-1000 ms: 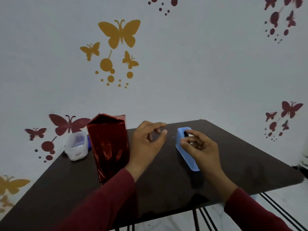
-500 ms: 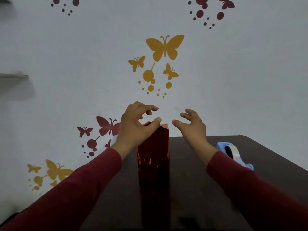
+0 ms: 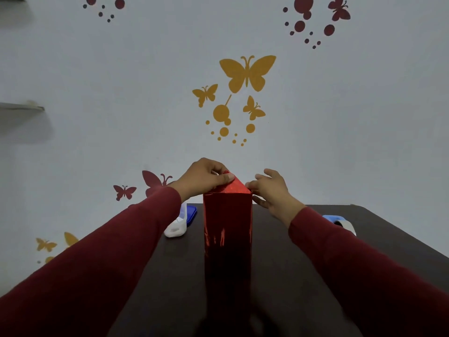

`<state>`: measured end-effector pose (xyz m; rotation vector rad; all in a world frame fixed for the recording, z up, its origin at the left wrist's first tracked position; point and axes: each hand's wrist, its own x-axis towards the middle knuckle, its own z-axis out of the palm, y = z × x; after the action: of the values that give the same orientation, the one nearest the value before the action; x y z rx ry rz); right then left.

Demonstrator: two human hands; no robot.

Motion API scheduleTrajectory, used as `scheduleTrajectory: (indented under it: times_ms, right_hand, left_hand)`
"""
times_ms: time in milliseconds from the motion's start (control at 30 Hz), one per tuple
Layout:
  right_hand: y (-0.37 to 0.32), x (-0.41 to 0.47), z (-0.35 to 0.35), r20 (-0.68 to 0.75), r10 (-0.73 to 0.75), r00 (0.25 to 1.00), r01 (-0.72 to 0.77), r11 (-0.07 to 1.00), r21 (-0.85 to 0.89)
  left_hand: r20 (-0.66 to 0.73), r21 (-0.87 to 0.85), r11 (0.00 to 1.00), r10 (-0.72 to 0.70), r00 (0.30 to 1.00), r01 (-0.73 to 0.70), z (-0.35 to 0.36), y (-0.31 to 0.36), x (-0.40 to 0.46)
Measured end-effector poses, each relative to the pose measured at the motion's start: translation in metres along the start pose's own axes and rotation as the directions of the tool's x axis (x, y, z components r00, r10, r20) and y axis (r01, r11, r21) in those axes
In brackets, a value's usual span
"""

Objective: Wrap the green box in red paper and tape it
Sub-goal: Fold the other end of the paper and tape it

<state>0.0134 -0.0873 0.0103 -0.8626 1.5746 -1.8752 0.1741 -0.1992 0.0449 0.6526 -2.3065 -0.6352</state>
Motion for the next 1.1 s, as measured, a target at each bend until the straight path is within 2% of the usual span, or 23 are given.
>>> scheduleTrajectory:
  times_ms: [133,400,600,700,767,933,1100]
  right_hand:
    - [0.001,0.004,-0.002,-0.001,-0.03,1.0,0.03,0.998,-0.048]
    - [0.005,0.005,0.007,0.031,-0.047,0.998,0.051,0.988,-0.149]
    - [0.001,0.012,0.015,-0.009,0.153,0.988,-0.153,0.988,-0.001]
    - [-0.001,0.013,0.017,-0.014,0.169,0.986,-0.169,0.986,0.01]
    - [-0.001,0.014,0.018,-0.018,0.156,0.988,-0.156,0.988,0.011]
    - [0.002,0.011,0.016,0.01,0.092,0.996,-0.091,0.995,-0.035]
    - [-0.014,-0.007,0.007,-0.043,-0.193,0.98,0.183,0.969,-0.167]
  left_hand:
    - [0.064,-0.114,0.989,-0.091,0.994,0.098,0.008,-0.006,0.008]
    - [0.034,-0.354,0.907,-0.233,0.972,0.229,0.015,-0.021,0.011]
    - [-0.018,-0.566,0.747,-0.435,0.9,0.35,0.024,-0.024,0.01]
    - [0.074,-0.722,0.558,-0.524,0.848,0.408,0.024,-0.02,0.0]
    - [0.097,-0.767,0.485,-0.56,0.823,0.42,0.028,-0.022,-0.009]
    - [0.06,-0.842,0.397,-0.605,0.794,0.366,0.042,-0.023,-0.019]
    - [0.018,-0.863,0.385,-0.623,0.782,0.327,0.046,-0.02,-0.019]
